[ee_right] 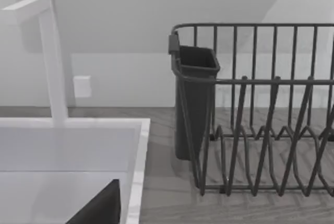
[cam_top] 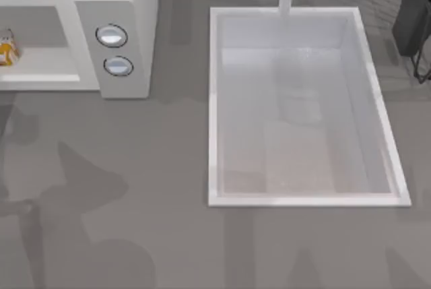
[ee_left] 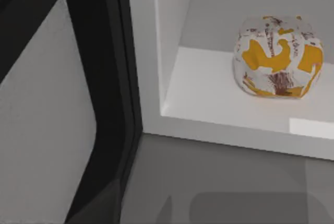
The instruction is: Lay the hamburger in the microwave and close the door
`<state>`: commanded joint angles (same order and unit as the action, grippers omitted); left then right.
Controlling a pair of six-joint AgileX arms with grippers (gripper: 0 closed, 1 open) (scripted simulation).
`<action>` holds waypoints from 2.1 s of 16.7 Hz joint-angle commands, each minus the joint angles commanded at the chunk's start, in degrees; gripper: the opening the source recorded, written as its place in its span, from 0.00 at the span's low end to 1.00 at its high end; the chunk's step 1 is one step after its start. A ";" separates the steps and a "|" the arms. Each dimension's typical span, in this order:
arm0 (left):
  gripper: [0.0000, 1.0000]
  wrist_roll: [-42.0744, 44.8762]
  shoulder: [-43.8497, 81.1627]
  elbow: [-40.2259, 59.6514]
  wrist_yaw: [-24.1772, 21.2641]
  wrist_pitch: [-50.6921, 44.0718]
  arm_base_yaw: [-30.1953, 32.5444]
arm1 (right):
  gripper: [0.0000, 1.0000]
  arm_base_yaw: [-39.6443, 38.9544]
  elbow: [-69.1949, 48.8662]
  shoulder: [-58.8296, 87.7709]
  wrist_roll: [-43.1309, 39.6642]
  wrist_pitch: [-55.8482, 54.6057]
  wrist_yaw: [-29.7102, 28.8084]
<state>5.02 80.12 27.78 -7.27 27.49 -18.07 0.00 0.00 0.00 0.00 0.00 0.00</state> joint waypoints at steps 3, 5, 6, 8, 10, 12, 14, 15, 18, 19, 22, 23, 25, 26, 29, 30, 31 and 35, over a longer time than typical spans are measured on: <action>1.00 -0.03 -1.63 0.08 0.07 -3.28 0.03 | 1.00 0.00 0.00 0.00 0.00 0.00 0.00; 1.00 -0.04 -2.09 0.09 0.09 -4.23 0.04 | 1.00 0.00 0.00 0.00 0.00 0.00 0.00; 1.00 -0.05 -2.12 0.09 0.09 -4.30 0.04 | 1.00 0.00 0.00 0.00 0.00 0.00 0.00; 1.00 -0.05 -2.12 0.09 0.09 -4.30 0.04 | 1.00 0.00 0.00 0.00 0.00 0.00 0.00; 1.00 -0.04 -1.89 0.02 0.08 -4.20 0.15 | 1.00 0.00 0.00 0.00 0.00 0.00 0.00; 1.00 -0.07 -2.50 -0.19 0.11 -4.37 0.32 | 1.00 0.00 0.00 0.00 0.00 0.00 0.00; 1.00 -0.22 -5.29 -1.09 0.29 -5.11 1.01 | 1.00 0.00 0.00 0.00 0.00 0.00 0.00; 1.00 -0.35 -7.36 -1.77 0.47 -5.68 1.49 | 1.00 0.00 0.00 0.00 0.00 0.00 0.00; 1.00 -0.91 -15.79 -4.62 1.27 -8.04 3.34 | 1.00 0.00 0.00 0.00 0.00 0.00 0.00; 1.00 -1.13 -19.24 -5.81 1.60 -9.05 4.08 | 1.00 0.00 0.00 0.00 0.00 0.00 0.00; 1.00 -1.86 -30.54 -10.14 2.76 -12.70 6.68 | 1.00 0.00 0.00 0.00 0.00 0.00 0.00; 1.00 -2.12 -34.65 -11.78 3.17 -14.09 7.67 | 1.00 0.00 0.00 0.00 0.00 0.00 0.00; 1.00 -2.67 -43.60 -15.20 4.00 -16.99 9.76 | 1.00 0.00 0.00 0.00 0.00 0.00 0.00; 1.00 -2.94 -48.39 -16.91 4.40 -18.44 10.82 | 1.00 0.00 0.00 0.00 0.00 0.00 0.00; 1.00 -3.79 -62.71 -21.68 5.60 -22.45 13.86 | 1.00 0.00 0.00 0.00 0.00 0.00 0.00; 1.00 -4.06 -66.91 -23.07 5.96 -23.60 14.78 | 1.00 0.00 0.00 0.00 0.00 0.00 0.00; 1.00 -4.30 -70.59 -24.31 6.30 -24.63 15.62 | 1.00 0.00 0.00 0.00 0.00 0.00 0.00; 1.00 -4.96 -79.34 -27.49 7.18 -27.25 17.85 | 1.00 0.00 0.00 0.00 0.00 0.00 0.00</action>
<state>0.06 0.78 0.30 -0.08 0.25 -0.22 0.00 0.00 0.00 0.00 0.00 0.00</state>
